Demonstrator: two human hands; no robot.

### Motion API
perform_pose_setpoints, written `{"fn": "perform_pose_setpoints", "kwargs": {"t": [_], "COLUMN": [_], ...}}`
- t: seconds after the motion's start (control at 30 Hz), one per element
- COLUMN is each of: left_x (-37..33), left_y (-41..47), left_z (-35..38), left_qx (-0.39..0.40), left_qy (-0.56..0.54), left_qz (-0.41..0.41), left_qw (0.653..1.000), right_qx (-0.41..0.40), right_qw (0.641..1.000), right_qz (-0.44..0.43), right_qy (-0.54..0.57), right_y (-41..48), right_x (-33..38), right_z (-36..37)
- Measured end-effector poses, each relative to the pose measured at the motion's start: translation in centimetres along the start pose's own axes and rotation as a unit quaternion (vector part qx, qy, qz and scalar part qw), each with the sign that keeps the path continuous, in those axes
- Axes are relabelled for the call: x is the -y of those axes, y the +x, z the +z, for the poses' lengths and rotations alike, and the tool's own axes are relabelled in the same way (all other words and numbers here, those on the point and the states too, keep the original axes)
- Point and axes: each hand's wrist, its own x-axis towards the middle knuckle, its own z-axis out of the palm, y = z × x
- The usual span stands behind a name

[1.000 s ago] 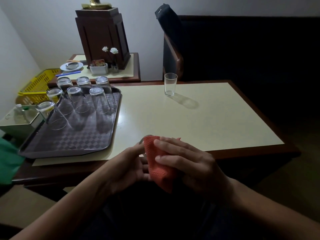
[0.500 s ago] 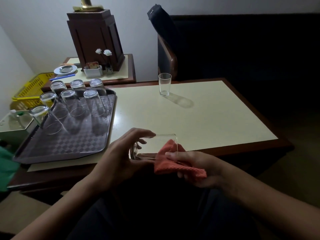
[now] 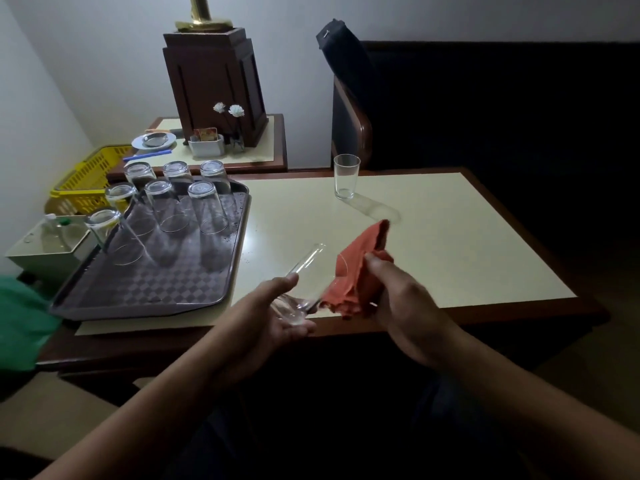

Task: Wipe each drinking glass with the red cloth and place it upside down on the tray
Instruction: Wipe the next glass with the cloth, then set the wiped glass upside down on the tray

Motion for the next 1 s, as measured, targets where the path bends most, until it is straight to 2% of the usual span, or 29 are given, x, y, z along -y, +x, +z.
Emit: {"fn": "perform_pose_setpoints", "kwargs": {"t": [0.07,0.13,0.2,0.27,0.37,0.47,0.57,0.77,0.9,1.0], "left_x": [0.8,1.6,1.6,1.2,0.6,-0.6,-2.6,-6.7,-9.8,-12.2], "left_y": [0.1,0.4,0.4,0.1,-0.4,0.2,1.7,2.5,4.4,6.7], "left_z": [0.6,1.0,1.4,1.3,0.5,-0.8,-3.5,-9.5,-14.0,-16.8], "left_qx": [0.016,-0.023,-0.054,-0.048,-0.049,-0.088,-0.154,-0.282,-0.323,-0.331], "left_qy": [-0.021,0.008,0.033,0.061,0.176,0.243,0.291,0.408,0.511,0.629], "left_qz": [-0.008,0.02,0.048,0.055,0.089,0.169,0.225,0.267,0.249,0.196], "left_qw": [1.0,0.999,0.997,0.995,0.979,0.951,0.917,0.826,0.757,0.675], "right_qx": [0.002,-0.02,-0.04,-0.055,-0.102,-0.075,-0.015,-0.025,-0.029,-0.019], "right_qw": [0.995,0.976,0.959,0.957,0.97,0.974,0.975,0.975,0.977,0.977], "right_qz": [-0.049,-0.1,-0.131,-0.138,-0.11,-0.108,-0.115,-0.13,-0.118,-0.102], "right_qy": [-0.09,-0.191,-0.247,-0.249,-0.192,-0.186,-0.191,-0.181,-0.174,-0.187], "right_y": [-0.4,-1.4,-1.9,-1.5,0.8,2.3,3.0,6.8,8.9,9.9], "right_x": [-1.4,-2.6,-3.2,-3.0,-1.8,-1.4,-1.2,-1.3,-2.0,-2.3], "right_z": [1.4,2.1,2.4,2.5,2.5,3.1,4.1,5.1,5.0,5.0]}}
